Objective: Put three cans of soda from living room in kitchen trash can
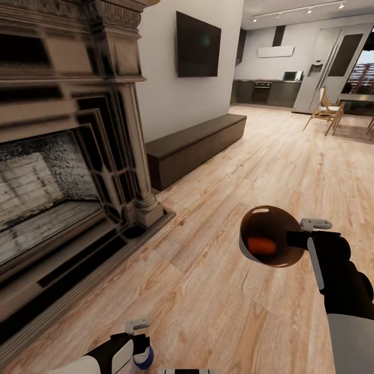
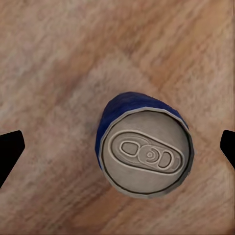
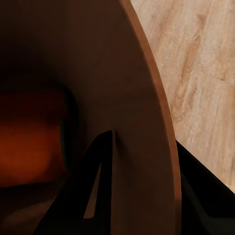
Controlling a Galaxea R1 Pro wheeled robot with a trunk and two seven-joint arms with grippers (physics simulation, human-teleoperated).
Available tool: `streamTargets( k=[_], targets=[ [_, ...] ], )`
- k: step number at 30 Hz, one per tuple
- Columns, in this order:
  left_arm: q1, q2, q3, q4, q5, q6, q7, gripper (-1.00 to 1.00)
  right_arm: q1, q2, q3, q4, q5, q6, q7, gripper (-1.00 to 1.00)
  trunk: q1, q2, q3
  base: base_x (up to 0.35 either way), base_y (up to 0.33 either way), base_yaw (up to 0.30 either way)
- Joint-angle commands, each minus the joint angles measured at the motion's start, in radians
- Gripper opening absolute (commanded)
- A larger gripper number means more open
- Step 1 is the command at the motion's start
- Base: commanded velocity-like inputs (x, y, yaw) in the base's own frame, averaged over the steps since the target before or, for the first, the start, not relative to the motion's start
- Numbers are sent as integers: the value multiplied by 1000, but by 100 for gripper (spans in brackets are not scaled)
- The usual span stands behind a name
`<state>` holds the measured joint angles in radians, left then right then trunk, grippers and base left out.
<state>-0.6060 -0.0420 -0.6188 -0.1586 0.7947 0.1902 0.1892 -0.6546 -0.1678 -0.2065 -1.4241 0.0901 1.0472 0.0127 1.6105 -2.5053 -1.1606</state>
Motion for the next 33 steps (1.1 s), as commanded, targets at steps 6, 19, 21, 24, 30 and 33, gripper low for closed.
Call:
streamTargets(
  k=[6, 19, 21, 24, 30, 33],
  targets=[
    [0, -20, -1, -3, 1, -1, 0, 100, 0, 0, 1, -1, -9, 0, 4, -100, 0, 0, 0, 0, 0, 0],
    [0, -31, -1, -4, -2, -10, -1, 100, 0, 0, 1, -2, -9, 0, 4, -100, 4, -2, -35, 0, 0, 0],
    [0, -30, -1, -4, -2, -10, -1, 100, 0, 0, 1, -2, -9, 0, 4, -100, 5, -3, -42, 0, 0, 0],
    [0, -27, -1, -5, -2, -11, -1, 100, 0, 0, 1, -2, -9, 0, 4, -100, 6, -3, -50, 0, 0, 0],
    [0, -26, -1, -8, -1, -15, -1, 100, 0, 0, 1, -3, -9, 0, 4, -100, 6, -3, -50, 0, 0, 0],
    [0, -26, -1, -8, -1, -25, -1, 100, 0, 0, 1, -3, -9, 0, 4, -100, 7, -4, -58, 0, 0, 0]
  ],
)
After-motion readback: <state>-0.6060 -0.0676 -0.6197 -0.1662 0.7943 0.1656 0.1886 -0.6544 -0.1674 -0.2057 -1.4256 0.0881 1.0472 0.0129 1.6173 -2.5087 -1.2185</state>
